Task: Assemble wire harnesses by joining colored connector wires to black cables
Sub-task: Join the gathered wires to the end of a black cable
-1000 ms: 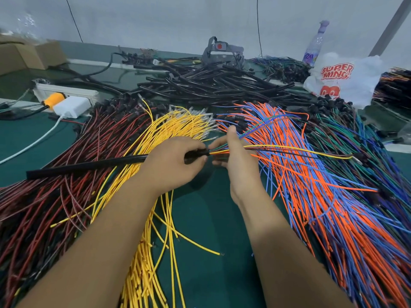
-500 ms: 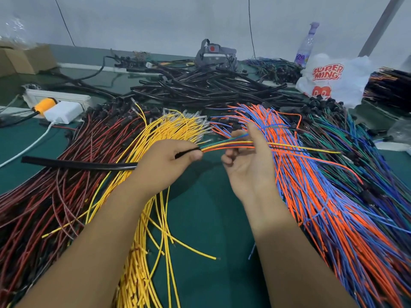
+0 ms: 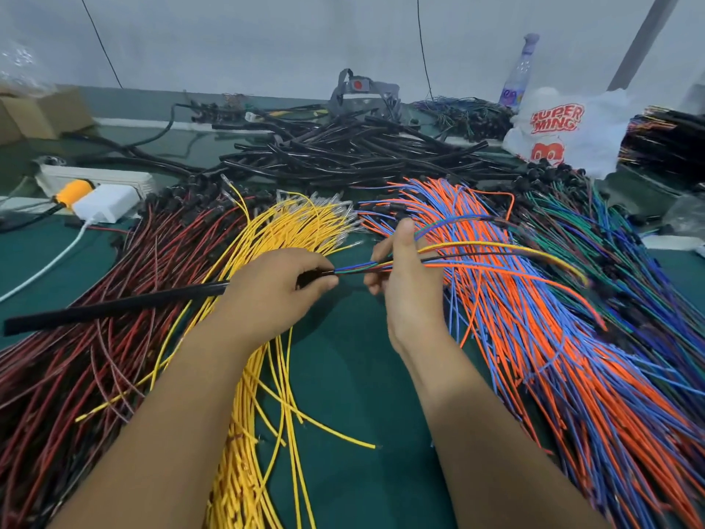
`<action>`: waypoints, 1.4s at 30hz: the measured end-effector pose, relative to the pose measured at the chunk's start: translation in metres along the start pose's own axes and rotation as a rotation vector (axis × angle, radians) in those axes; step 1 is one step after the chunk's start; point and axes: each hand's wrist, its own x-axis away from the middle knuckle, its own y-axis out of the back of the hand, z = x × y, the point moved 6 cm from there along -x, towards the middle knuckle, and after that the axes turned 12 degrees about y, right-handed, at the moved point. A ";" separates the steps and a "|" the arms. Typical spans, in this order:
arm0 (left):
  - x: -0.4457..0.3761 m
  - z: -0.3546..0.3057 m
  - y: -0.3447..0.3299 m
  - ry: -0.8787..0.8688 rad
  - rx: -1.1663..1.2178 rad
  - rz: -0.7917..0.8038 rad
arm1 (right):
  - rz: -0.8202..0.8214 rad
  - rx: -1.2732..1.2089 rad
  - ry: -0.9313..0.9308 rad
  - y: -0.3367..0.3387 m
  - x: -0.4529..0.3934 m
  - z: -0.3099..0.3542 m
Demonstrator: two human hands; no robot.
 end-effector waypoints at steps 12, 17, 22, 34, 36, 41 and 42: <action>0.002 -0.023 -0.006 -0.011 0.244 0.043 | 0.219 -0.267 -0.179 -0.011 0.005 0.001; 0.002 -0.012 -0.002 0.042 0.220 0.045 | 0.057 -0.450 -0.241 0.002 -0.004 0.003; 0.003 -0.002 0.002 0.110 -0.074 -0.011 | 0.004 -0.048 0.028 0.004 -0.004 0.006; 0.007 -0.026 0.004 -0.015 0.123 -0.069 | 0.420 0.087 0.020 -0.017 0.012 0.005; 0.008 -0.030 0.005 -0.024 0.179 -0.112 | 0.443 -0.088 -0.054 -0.020 0.014 0.006; 0.002 -0.020 0.010 0.026 0.209 -0.171 | 0.197 -0.580 -0.244 -0.006 0.003 0.008; 0.002 -0.017 0.010 0.037 0.180 -0.174 | 0.128 -0.642 -0.246 0.000 0.000 0.008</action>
